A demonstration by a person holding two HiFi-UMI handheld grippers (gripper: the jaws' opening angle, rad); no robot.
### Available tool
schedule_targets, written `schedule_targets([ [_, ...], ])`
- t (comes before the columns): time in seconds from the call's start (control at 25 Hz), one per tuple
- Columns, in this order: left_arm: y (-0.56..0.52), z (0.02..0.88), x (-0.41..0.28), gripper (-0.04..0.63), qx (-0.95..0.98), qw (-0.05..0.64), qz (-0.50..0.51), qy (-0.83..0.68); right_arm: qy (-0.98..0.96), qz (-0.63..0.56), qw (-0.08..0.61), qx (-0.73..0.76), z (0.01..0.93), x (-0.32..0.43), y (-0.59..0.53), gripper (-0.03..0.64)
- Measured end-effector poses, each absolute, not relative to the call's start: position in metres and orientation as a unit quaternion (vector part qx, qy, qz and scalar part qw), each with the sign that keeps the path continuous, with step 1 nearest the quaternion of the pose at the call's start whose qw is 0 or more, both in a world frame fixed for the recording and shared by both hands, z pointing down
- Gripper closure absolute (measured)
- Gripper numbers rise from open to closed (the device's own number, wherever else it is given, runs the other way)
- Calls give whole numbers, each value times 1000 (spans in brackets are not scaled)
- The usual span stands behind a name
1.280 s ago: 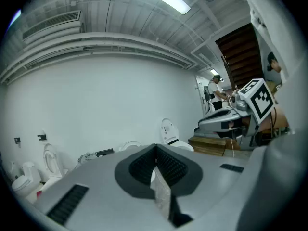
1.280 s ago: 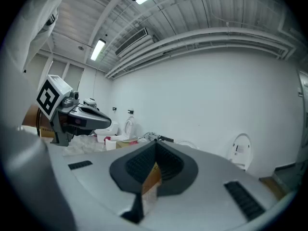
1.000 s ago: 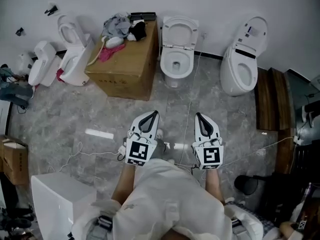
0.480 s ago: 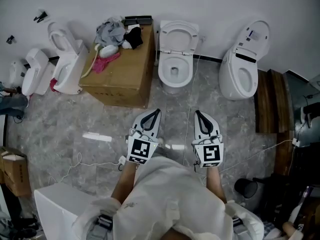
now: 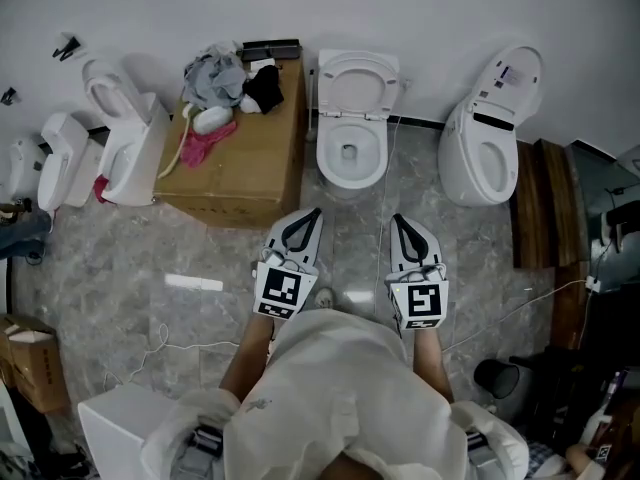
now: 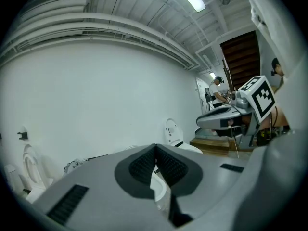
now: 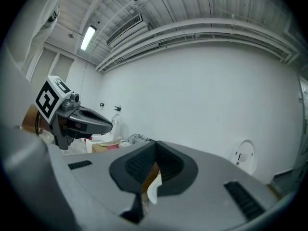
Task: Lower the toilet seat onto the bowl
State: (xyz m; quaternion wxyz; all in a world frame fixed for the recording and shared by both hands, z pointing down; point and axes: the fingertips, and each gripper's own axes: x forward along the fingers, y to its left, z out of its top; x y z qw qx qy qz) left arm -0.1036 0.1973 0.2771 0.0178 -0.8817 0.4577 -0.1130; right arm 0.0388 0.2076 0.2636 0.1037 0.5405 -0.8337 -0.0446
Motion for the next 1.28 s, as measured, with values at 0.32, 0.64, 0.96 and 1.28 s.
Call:
schedule_targets([
  [0.32, 166, 289, -106, 581, -884, 0, -120, 451, -831, -31, 118, 544, 273, 35, 186, 609],
  [0.64, 131, 295, -94, 581, -884, -3, -123, 452, -827, -27, 117, 549, 280, 51, 145, 609],
  [0.96, 70, 294, -76, 581, -871, -10, -123, 476, -839, -21, 114, 531, 282, 69, 77, 609],
  [1.28, 10, 287, -58, 581, -854, -8, -125, 505, -856, -27, 101, 507, 273, 91, 9, 609],
])
